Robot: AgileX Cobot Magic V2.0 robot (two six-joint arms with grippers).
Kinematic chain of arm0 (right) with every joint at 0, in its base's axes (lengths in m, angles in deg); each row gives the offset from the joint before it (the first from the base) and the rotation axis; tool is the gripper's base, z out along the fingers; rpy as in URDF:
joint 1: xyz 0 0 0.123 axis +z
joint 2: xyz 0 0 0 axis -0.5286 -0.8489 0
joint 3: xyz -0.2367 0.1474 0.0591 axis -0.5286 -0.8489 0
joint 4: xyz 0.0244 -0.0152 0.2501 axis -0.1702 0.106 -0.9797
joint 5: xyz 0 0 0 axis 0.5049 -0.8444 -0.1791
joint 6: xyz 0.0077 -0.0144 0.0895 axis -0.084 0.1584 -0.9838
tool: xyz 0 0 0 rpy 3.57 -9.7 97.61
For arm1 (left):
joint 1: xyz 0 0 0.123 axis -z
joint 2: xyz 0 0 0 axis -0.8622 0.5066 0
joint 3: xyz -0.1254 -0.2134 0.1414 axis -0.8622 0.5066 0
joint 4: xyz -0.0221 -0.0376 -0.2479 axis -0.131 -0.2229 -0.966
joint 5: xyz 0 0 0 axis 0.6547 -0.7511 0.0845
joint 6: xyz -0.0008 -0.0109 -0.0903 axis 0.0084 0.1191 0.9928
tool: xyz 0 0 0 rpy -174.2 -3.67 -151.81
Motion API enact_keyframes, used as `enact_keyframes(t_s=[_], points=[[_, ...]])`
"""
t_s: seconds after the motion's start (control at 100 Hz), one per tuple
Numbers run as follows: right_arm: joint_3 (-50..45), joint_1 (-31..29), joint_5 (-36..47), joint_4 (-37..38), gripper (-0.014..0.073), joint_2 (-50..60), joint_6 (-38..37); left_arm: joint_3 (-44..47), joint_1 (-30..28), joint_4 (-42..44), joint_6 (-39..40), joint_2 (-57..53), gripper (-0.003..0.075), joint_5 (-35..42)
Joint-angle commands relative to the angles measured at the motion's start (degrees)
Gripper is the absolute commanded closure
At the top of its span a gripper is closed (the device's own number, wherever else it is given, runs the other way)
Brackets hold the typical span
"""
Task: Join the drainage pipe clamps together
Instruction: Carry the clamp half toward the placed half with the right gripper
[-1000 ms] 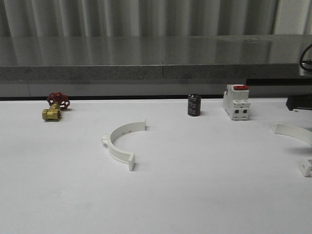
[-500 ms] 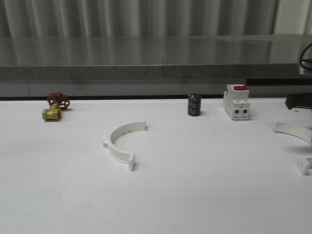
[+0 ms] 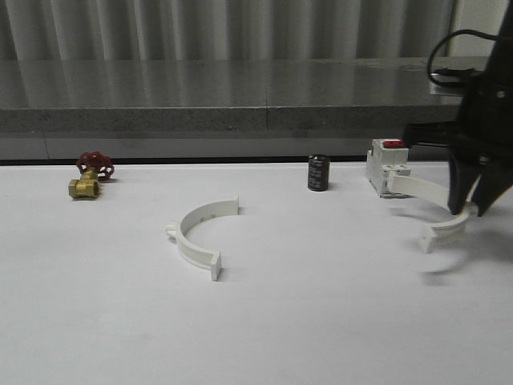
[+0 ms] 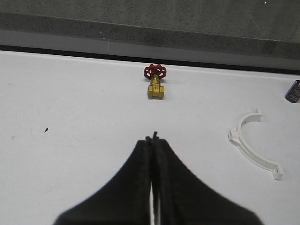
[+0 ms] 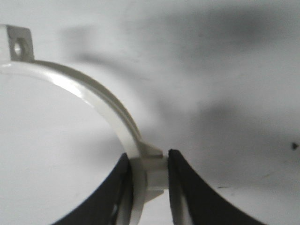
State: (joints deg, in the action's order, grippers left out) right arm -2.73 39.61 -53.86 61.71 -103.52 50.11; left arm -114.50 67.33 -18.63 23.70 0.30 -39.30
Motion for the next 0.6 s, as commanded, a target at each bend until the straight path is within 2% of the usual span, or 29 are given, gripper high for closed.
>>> enact_keyframes(t_s=[0.0,0.22,0.59], points=[[2.51,4.23,-0.02,2.81,0.0493,3.04,-4.79,-1.59,-0.21,-0.46,-0.04,0.26,0.074,4.44],[5.78,13.74,0.17,9.08,0.0493,2.74,-16.05,-1.59,-0.21,-0.46,-0.04,0.26,0.074,4.44],[11.1,20.51,1.37,11.69,0.0493,-2.88,-25.77,-1.59,-0.21,-0.46,-0.04,0.26,0.074,4.44]])
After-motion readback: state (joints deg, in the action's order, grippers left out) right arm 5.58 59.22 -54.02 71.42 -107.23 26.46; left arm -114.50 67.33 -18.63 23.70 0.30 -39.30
